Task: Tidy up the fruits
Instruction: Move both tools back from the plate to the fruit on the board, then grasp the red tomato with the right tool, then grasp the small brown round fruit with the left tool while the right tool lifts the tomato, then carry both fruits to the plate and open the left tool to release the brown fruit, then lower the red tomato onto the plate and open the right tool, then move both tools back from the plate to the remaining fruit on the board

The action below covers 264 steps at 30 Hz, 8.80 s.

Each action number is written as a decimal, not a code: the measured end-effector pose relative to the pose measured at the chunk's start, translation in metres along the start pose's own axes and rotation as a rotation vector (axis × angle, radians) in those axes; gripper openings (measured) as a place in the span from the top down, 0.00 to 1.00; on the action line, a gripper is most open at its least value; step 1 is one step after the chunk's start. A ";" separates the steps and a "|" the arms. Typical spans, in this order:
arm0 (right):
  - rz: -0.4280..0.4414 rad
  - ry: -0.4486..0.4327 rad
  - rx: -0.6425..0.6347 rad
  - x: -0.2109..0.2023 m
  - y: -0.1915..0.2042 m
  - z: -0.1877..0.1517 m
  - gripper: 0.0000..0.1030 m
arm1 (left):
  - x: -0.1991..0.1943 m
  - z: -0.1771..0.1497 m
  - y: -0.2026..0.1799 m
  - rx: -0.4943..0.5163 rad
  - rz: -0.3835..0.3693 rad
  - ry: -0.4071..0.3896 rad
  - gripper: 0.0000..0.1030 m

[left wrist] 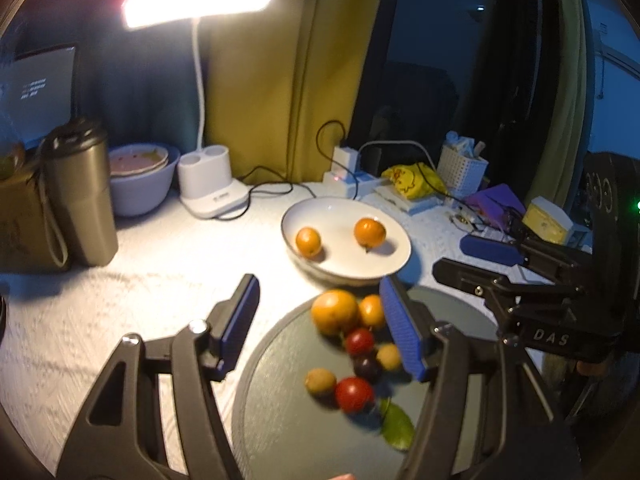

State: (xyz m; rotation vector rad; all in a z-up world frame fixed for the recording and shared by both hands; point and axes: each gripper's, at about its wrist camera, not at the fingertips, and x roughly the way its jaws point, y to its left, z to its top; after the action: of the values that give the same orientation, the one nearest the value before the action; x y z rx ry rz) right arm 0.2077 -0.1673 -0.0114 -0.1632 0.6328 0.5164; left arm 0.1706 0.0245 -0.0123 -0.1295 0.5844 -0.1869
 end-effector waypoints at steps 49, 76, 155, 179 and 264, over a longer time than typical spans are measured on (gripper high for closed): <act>0.131 0.217 -0.186 0.043 0.095 -0.053 0.70 | -0.009 -0.061 0.052 -0.095 0.062 0.130 0.38; 0.080 0.134 -0.044 0.005 0.011 -0.047 0.73 | 0.041 -0.063 0.003 0.047 0.062 0.256 0.38; 0.034 0.136 -0.001 0.107 -0.056 0.015 0.71 | 0.120 0.033 0.004 0.137 -0.053 0.193 0.76; -0.008 0.163 0.007 0.159 -0.078 0.026 0.71 | 0.192 0.040 0.001 0.141 -0.077 0.312 0.76; 0.079 0.169 0.044 0.041 -0.028 -0.044 0.69 | 0.064 -0.049 -0.026 0.032 -0.008 0.306 0.62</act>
State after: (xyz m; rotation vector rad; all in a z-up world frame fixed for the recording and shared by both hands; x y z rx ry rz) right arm 0.2265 -0.1877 -0.0717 -0.1410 0.8174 0.5683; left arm 0.1918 -0.0177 -0.0821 -0.0726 0.8855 -0.2258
